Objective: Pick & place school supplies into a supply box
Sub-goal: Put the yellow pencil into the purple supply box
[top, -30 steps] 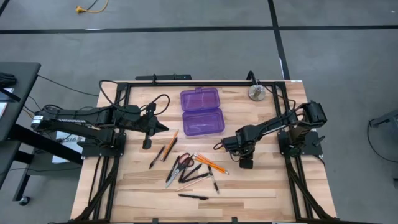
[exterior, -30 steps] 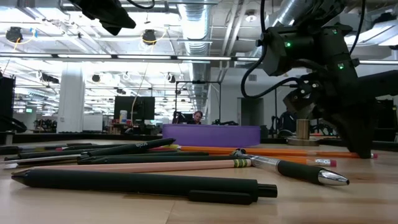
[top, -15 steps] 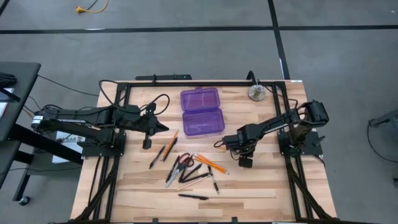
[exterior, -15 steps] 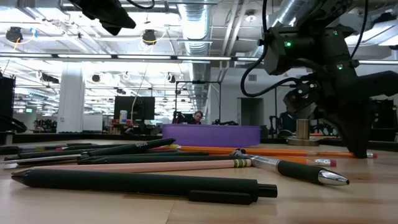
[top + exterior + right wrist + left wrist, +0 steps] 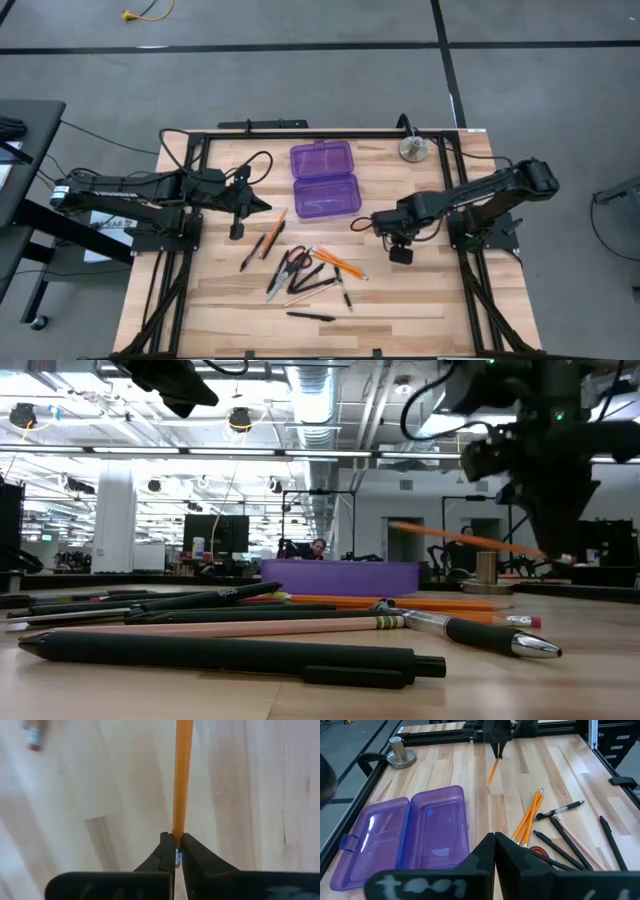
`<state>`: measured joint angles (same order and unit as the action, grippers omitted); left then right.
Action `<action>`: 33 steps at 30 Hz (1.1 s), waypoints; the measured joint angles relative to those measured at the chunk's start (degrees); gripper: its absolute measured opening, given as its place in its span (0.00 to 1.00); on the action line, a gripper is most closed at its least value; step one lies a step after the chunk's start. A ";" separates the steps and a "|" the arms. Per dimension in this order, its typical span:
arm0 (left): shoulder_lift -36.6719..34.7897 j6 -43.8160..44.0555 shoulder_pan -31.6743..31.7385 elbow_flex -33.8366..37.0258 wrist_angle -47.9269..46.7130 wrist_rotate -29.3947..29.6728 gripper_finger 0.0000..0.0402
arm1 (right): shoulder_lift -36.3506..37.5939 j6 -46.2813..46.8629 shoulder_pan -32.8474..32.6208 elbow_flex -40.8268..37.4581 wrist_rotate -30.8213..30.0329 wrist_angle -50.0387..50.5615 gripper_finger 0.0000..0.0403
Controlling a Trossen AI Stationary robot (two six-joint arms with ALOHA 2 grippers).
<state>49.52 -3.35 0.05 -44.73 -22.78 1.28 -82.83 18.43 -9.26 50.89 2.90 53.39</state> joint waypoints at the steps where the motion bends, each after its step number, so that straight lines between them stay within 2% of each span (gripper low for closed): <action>1: 0.00 0.09 0.00 0.00 0.02 0.00 0.00 | 0.64 -0.17 0.03 0.13 -0.55 0.06 0.00; 4: 0.00 0.11 0.00 0.00 0.14 0.00 0.00 | 1.18 -3.00 1.28 1.90 -3.38 0.11 0.00; 9: 0.00 0.73 0.00 0.00 0.57 0.02 0.00 | -1.69 -13.82 6.49 9.33 -7.56 -0.29 0.00; 15: 0.00 2.08 0.00 0.00 0.66 0.06 0.00 | -10.31 -29.98 15.86 20.52 -7.74 0.40 0.00; 20: 0.00 2.86 0.00 0.00 0.66 0.07 0.00 | -19.74 -39.86 22.34 28.86 -6.04 0.83 0.00; 23: 0.00 3.58 0.00 0.00 0.63 0.10 0.00 | -25.31 -43.15 25.08 32.34 -3.53 1.87 0.00; 27: 0.00 4.01 0.00 0.00 0.46 0.11 0.00 | -31.09 -45.29 26.78 35.53 -3.25 5.56 0.00; 33: 0.00 4.04 -0.01 0.00 0.21 0.13 0.00 | -34.52 -45.45 27.08 38.40 -3.28 8.58 0.01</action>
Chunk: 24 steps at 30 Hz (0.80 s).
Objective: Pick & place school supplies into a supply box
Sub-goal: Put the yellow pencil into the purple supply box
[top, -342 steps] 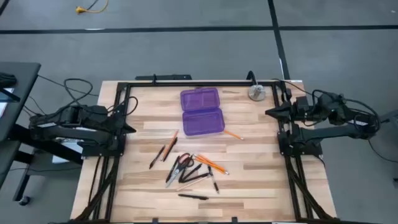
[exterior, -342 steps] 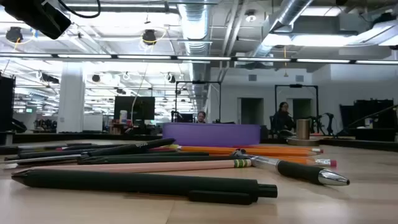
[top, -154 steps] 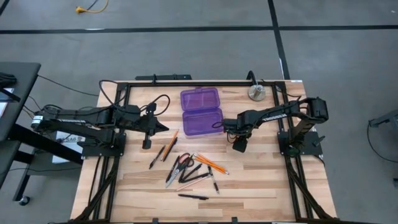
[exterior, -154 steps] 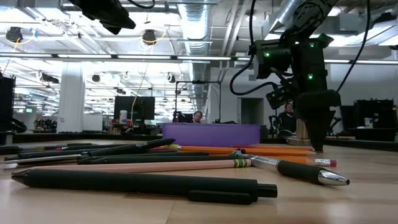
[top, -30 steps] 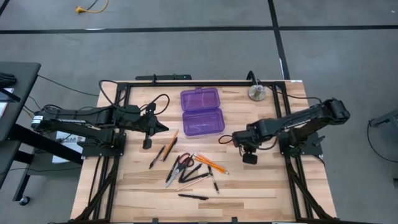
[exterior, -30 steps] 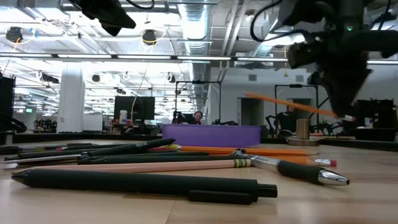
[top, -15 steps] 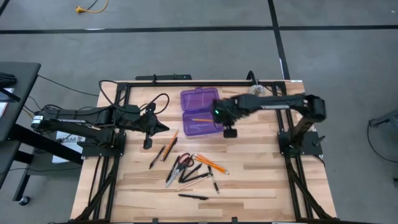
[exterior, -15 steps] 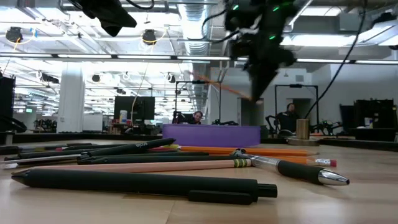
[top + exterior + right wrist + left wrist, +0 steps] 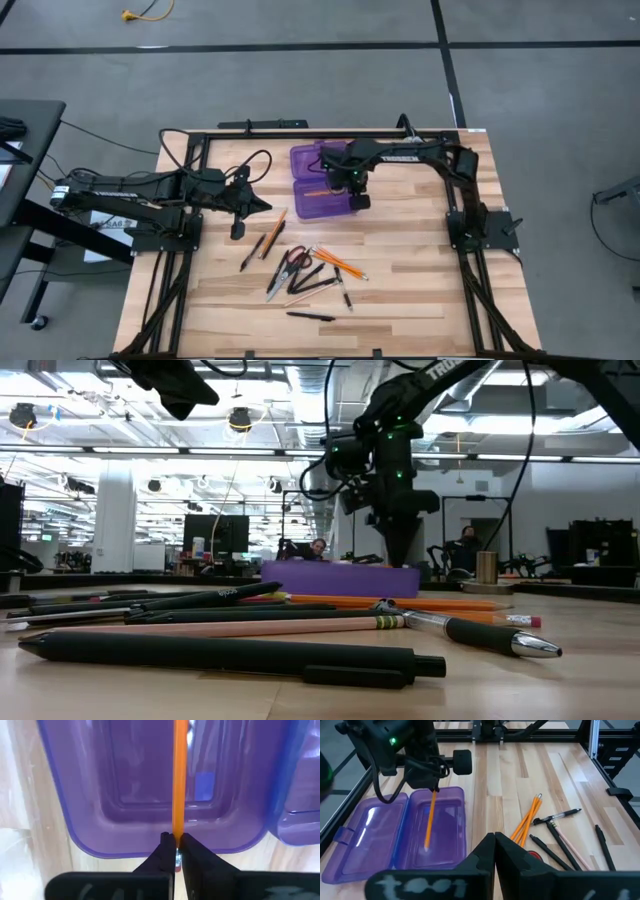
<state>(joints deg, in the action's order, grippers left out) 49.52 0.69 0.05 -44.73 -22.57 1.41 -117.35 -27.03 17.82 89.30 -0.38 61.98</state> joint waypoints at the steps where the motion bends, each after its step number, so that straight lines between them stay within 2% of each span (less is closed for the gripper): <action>1: 0.00 -0.01 -0.01 0.00 0.03 -0.02 0.00 | -0.08 0.00 0.00 0.00 0.01 0.13 0.02; 13: 0.00 -0.02 -0.01 0.00 0.02 0.02 0.00 | 0.64 2.84 -0.16 0.10 0.15 -0.31 0.22; 24: 0.00 -0.02 -0.01 0.00 0.02 0.04 0.00 | 1.61 2.15 -1.43 0.11 0.26 -1.60 0.27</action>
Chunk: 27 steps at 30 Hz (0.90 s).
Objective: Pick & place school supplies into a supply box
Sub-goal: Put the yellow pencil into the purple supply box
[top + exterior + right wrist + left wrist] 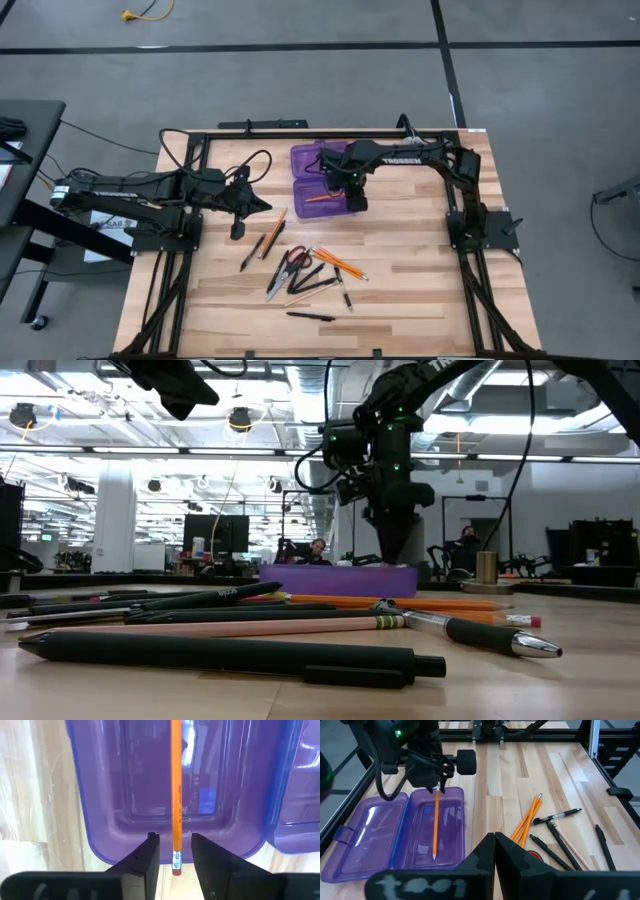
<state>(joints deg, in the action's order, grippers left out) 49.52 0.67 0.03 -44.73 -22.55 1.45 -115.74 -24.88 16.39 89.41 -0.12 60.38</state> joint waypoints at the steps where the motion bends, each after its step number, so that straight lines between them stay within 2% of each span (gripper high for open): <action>1: 0.00 0.00 0.00 0.00 0.00 0.00 0.00 | 0.00 -0.18 -0.25 0.00 -0.02 0.00 0.27; 27: 0.00 0.00 0.00 0.00 0.00 0.00 0.00 | -0.81 -2.22 -0.62 -0.02 -0.10 -2.73 0.27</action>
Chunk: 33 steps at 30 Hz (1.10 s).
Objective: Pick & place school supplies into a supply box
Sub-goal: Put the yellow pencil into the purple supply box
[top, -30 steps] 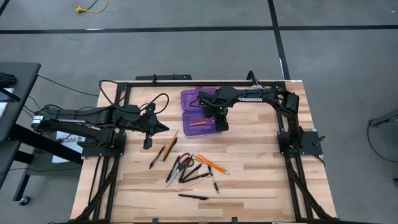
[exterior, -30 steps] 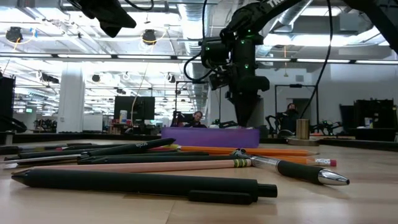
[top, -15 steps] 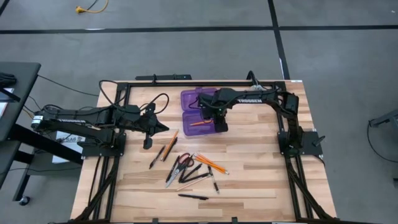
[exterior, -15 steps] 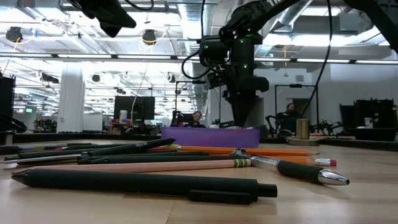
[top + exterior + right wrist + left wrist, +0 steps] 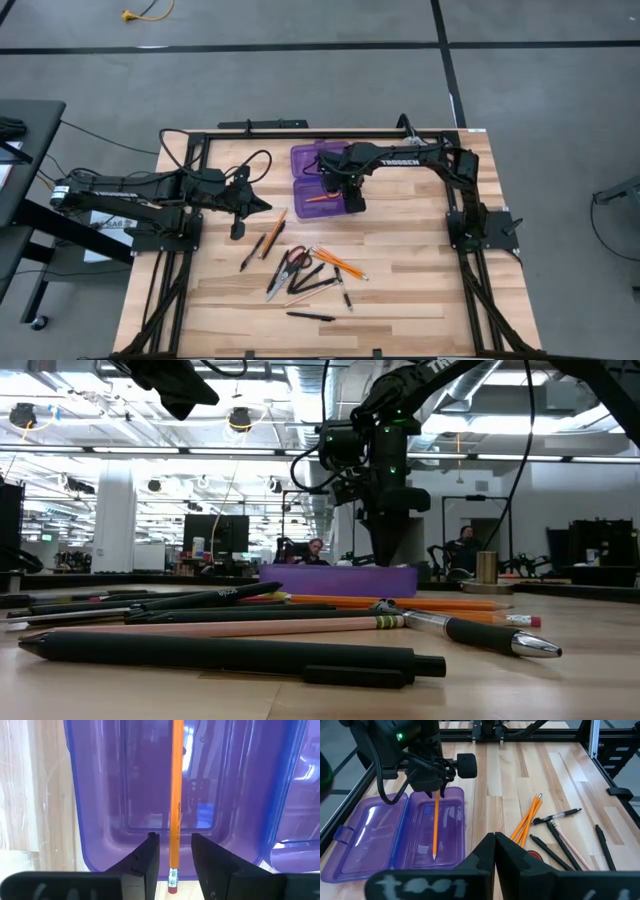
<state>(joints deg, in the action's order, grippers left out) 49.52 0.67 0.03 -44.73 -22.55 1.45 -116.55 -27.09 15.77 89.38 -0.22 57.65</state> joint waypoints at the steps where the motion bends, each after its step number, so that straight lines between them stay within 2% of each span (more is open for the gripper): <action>1: 0.00 0.00 0.02 0.00 -0.01 0.00 0.00 | 0.00 0.03 0.00 0.00 0.01 0.00 0.27; 14: 0.00 0.00 0.01 0.00 -0.01 -0.02 0.00 | -0.04 0.07 0.48 0.00 0.19 0.10 0.27; 24: 0.00 0.00 0.01 0.00 -0.02 -0.02 0.00 | -4.96 -0.30 0.48 -0.02 0.02 0.38 0.27; 29: -0.02 0.00 0.00 0.00 -0.01 -0.02 0.00 | -4.30 -0.37 0.48 -0.02 -0.07 0.38 0.22; 33: 0.00 0.00 0.00 0.00 0.00 -0.02 0.00 | -4.09 -0.42 0.48 1.02 0.12 1.68 0.14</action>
<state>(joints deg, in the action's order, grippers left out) 49.51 0.67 0.03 -44.73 -22.55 1.43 -120.64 -27.51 16.25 90.41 -0.10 59.32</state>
